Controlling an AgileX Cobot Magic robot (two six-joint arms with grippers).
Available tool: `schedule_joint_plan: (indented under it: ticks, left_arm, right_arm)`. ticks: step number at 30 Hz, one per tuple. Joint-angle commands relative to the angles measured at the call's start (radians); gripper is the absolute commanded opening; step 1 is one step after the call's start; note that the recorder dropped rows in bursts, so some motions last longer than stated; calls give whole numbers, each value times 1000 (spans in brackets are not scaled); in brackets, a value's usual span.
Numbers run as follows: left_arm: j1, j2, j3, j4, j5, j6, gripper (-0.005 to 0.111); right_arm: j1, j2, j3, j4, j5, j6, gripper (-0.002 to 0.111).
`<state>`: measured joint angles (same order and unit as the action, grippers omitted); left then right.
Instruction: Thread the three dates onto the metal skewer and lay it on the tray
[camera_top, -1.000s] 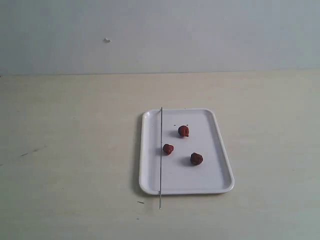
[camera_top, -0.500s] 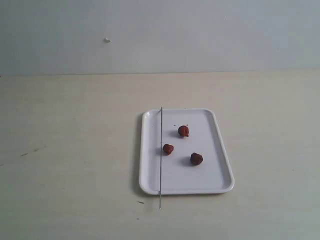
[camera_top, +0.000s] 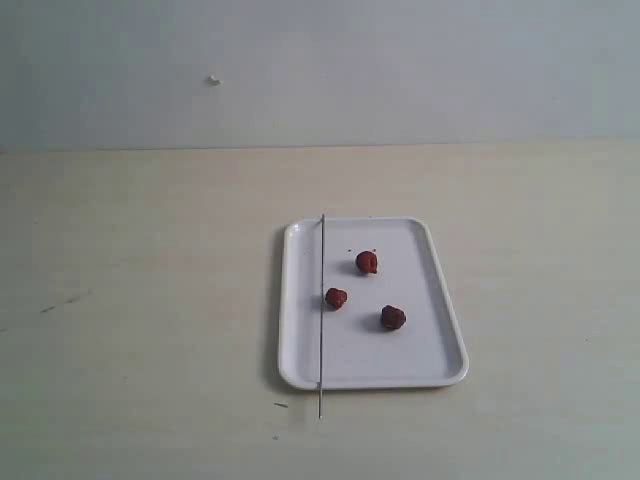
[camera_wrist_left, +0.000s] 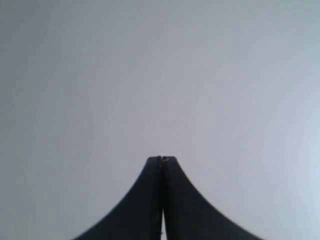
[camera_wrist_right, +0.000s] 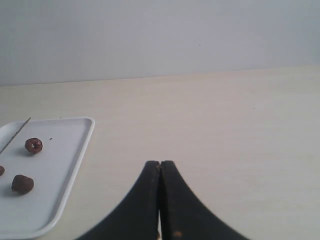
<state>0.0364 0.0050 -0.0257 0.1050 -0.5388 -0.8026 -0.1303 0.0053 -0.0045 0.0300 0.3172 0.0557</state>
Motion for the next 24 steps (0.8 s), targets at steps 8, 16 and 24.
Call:
schedule_joint_plan:
  ticks: [8, 16, 24]
  left_arm:
    - [-6, 558, -535, -21, 607, 130, 0]
    - [-254, 1034, -699, -62, 902, 344, 0]
    - [-583, 1438, -1020, -69, 1251, 417, 0]
  right_arm:
    - [-5, -5, 4, -4, -5, -2, 0]
    - [-5, -5, 4, -4, -5, -2, 0]
    - [-5, -5, 4, -4, -5, -2, 0]
